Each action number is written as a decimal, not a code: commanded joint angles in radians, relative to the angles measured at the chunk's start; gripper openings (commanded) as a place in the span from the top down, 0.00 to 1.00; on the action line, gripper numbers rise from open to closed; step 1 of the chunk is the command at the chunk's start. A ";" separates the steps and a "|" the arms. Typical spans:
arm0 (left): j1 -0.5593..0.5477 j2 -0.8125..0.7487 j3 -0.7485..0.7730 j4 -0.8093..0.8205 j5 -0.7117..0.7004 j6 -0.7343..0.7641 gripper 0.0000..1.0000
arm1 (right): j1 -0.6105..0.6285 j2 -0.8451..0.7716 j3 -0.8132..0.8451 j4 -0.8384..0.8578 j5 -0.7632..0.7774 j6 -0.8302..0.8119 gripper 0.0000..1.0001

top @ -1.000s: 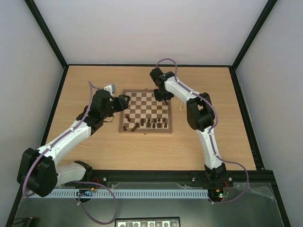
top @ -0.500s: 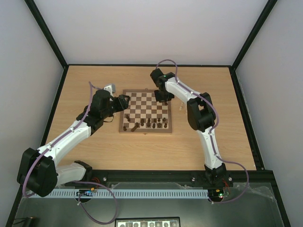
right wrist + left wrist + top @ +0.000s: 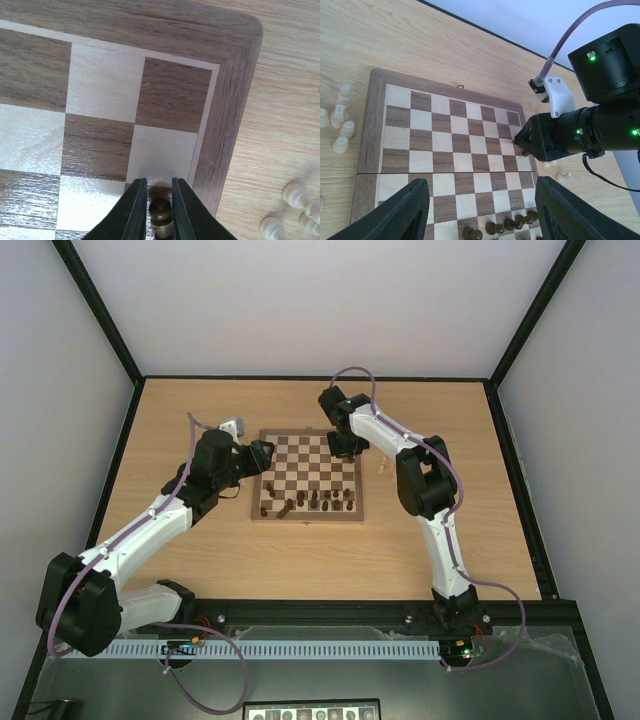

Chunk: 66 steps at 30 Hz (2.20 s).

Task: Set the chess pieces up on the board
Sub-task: Pick up the chess piece from the chessboard.

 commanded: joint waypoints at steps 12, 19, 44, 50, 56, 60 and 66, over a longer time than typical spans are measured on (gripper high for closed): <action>0.009 -0.020 0.005 0.002 0.011 -0.001 0.40 | -0.004 -0.029 -0.032 -0.046 -0.012 -0.008 0.94; 0.009 -0.026 0.008 -0.005 0.010 0.002 0.40 | -0.005 -0.033 -0.023 -0.042 -0.018 -0.010 0.76; 0.009 -0.031 0.005 -0.009 0.008 0.001 0.40 | -0.005 -0.040 -0.079 -0.031 0.004 -0.020 0.89; 0.004 -0.061 -0.023 0.009 0.049 -0.001 0.40 | -0.015 -0.061 -0.064 0.028 -0.039 -0.008 0.94; -0.048 -0.187 -0.119 0.114 0.123 -0.007 0.39 | -0.079 -0.262 -0.232 0.341 -0.396 0.107 0.95; -0.131 -0.243 -0.133 0.163 0.122 0.035 0.39 | -0.113 -0.495 -0.497 0.703 -0.626 0.315 0.94; -0.279 -0.351 -0.157 0.245 0.038 0.112 0.37 | -0.128 -0.792 -0.972 1.500 -0.832 0.918 0.93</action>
